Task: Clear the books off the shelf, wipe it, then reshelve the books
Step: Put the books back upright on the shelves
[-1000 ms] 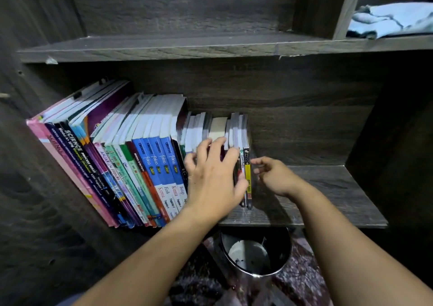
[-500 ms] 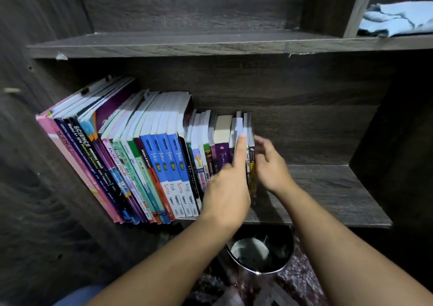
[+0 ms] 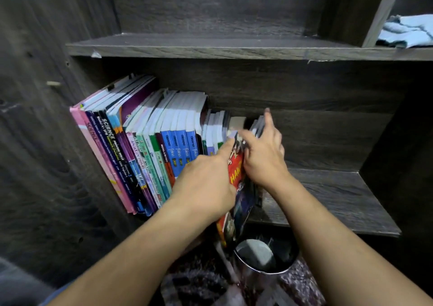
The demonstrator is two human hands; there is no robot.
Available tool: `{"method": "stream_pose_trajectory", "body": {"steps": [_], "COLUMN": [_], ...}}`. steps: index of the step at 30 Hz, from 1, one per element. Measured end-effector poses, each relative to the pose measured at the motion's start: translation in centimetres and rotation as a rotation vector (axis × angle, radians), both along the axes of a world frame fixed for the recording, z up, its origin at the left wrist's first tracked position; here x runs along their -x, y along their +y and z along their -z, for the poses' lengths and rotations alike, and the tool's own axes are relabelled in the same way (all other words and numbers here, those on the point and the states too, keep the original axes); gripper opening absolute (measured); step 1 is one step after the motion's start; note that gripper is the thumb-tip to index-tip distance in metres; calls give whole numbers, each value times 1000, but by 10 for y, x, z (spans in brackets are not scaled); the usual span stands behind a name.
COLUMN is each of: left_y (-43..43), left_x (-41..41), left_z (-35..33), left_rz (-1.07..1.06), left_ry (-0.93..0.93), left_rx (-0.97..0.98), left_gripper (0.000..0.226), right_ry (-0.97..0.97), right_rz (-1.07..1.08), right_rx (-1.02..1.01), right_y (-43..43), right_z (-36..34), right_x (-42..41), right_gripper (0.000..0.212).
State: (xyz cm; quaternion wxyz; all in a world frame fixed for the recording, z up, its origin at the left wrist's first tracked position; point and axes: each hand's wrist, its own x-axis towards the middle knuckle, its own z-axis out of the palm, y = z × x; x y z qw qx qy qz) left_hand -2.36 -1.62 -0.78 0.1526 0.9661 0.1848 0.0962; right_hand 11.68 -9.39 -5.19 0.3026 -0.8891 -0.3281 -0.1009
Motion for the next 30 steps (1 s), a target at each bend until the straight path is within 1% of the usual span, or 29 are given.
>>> {"method": "stream_pose_trajectory", "body": {"steps": [2, 4, 5, 6, 9, 14, 16, 18, 21, 24, 27, 30], "left_y": [0, -2, -2, -1, 6, 11, 11, 9, 3, 3, 4, 0], "left_x": [6, 9, 10, 10, 10, 10, 10, 10, 11, 7, -3, -22], "left_z": [-1, 2, 4, 5, 8, 8, 8, 10, 13, 14, 12, 16], "left_rz": [10, 4, -4, -12, -27, -20, -9, 20, 44, 57, 32, -46], "left_ry": [20, 47, 56, 59, 67, 69, 74, 85, 101, 74, -40, -149], "left_rx": [-3, -9, -8, -6, -21, -85, -74, -56, -21, 22, -24, -106], "left_gripper": [89, 88, 88, 88, 90, 89, 90, 90, 88, 88, 88, 86], "right_ry": [-5, -42, -53, -63, -99, -222, -253, -265, -253, -257, -264, -219], "right_rz": [-13, 26, 50, 69, 102, 200, 254, 290, 306, 318, 292, 254], "right_rx": [118, 321, 388, 390, 226, 127, 89, 59, -59, -121, -143, -159], "right_y": [2, 9, 13, 18, 23, 22, 24, 23, 15, 1, -14, -22], "right_z": [-2, 2, 8, 15, 31, 39, 42, 44, 43, 41, 41, 40], "right_x": [-1, 0, 3, 6, 6, -8, -11, -14, -18, -27, -38, -41], "right_gripper": [38, 49, 57, 62, 61, 35, 31, 30, 29, 34, 37, 39]}}
